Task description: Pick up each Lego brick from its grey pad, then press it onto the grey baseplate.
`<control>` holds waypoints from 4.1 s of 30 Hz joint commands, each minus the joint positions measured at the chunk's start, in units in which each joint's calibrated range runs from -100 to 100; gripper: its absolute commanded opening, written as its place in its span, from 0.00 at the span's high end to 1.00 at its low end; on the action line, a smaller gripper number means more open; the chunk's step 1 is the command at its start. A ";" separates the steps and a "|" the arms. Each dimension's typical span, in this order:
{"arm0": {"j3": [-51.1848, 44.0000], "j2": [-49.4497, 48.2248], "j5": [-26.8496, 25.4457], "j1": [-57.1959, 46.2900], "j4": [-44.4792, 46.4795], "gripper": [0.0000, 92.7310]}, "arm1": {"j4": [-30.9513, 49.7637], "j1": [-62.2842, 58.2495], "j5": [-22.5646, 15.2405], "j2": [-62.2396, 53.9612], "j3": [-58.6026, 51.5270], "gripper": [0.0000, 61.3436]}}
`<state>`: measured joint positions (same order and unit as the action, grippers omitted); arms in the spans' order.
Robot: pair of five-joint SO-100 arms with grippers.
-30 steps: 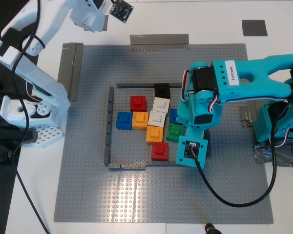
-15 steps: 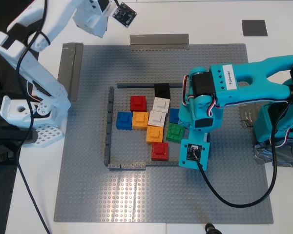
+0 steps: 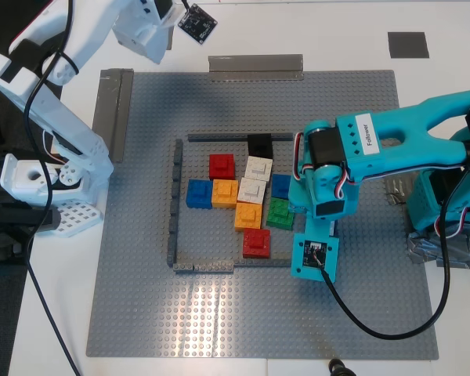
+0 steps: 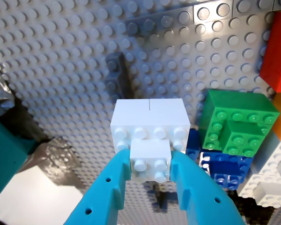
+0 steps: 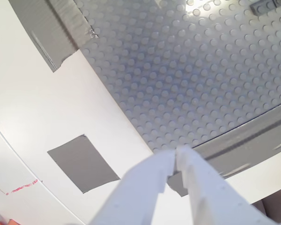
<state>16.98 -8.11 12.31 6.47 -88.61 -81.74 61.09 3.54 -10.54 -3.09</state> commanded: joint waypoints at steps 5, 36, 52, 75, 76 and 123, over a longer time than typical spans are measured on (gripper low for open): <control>0.04 -0.64 0.17 0.02 1.46 1.00 | -1.83 -0.70 -0.20 -6.12 2.42 1.00; 7.72 -0.21 0.12 -0.20 7.89 1.00 | -3.94 -0.92 0.14 -10.15 0.43 1.00; 7.00 -0.13 -0.02 -0.13 7.89 1.00 | -4.10 -2.00 -0.29 -10.92 0.43 1.00; 2.21 -0.13 0.12 0.38 5.21 1.00 | -6.14 -4.69 -1.76 -14.79 -0.47 1.00; 2.21 -0.13 0.12 0.38 5.21 1.00 | -5.98 -4.76 -1.81 -15.13 -0.92 1.00; 2.21 4.68 0.07 -1.65 8.22 1.00 | -5.49 -3.75 -1.86 -22.94 -10.40 1.00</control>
<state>21.56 -3.30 12.31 4.99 -80.70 -87.85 57.36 1.93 -31.35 -14.60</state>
